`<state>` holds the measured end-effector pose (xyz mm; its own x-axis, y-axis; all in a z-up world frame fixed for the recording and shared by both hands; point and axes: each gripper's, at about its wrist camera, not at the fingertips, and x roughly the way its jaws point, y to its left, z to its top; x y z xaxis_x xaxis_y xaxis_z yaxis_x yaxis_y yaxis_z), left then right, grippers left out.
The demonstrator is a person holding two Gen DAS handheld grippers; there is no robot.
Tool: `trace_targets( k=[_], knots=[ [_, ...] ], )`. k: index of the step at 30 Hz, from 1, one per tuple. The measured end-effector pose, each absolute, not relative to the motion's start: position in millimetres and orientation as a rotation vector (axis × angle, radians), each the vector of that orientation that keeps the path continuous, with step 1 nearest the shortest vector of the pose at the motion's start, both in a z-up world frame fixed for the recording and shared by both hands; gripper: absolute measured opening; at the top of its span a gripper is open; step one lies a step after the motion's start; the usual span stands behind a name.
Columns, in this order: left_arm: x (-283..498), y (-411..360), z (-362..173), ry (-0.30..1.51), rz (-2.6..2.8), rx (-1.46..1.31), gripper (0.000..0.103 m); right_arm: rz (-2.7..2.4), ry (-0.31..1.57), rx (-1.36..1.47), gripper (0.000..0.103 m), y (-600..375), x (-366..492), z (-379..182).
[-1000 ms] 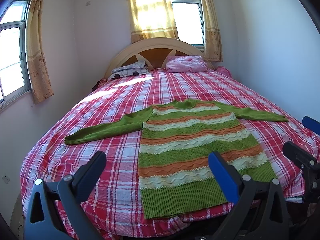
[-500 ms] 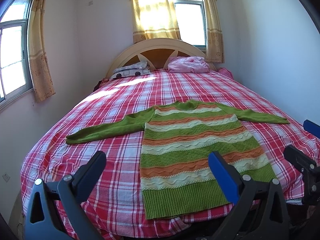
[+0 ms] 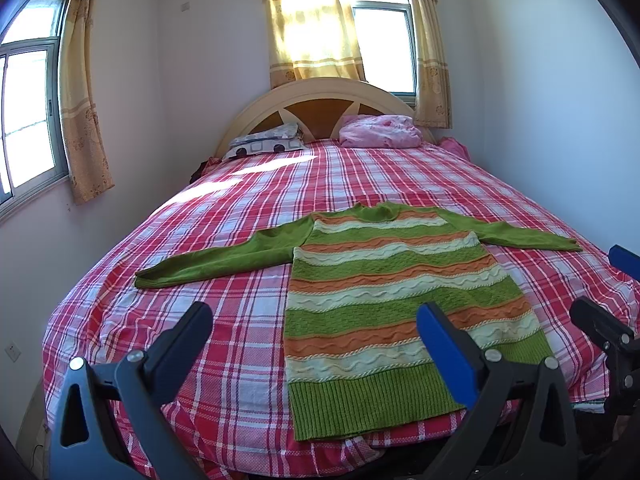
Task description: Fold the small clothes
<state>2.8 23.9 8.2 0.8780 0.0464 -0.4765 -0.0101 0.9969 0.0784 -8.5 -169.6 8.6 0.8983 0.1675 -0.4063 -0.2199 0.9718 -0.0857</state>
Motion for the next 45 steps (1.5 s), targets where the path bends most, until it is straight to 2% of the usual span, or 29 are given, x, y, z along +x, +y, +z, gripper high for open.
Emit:
trace_targets(
  k=[34, 45],
  knots=[
    [10.8, 33.6, 3.4, 0.519, 0.042, 0.076, 0.103, 0.211, 0.427, -0.12, 0.102, -173.7, 0.5, 1.6],
    [39.4, 28.9, -14.8, 0.556, 0.066, 0.096, 0.103, 0.164, 0.495, -0.007, 0.102, -216.0, 46.7, -20.9]
  ],
)
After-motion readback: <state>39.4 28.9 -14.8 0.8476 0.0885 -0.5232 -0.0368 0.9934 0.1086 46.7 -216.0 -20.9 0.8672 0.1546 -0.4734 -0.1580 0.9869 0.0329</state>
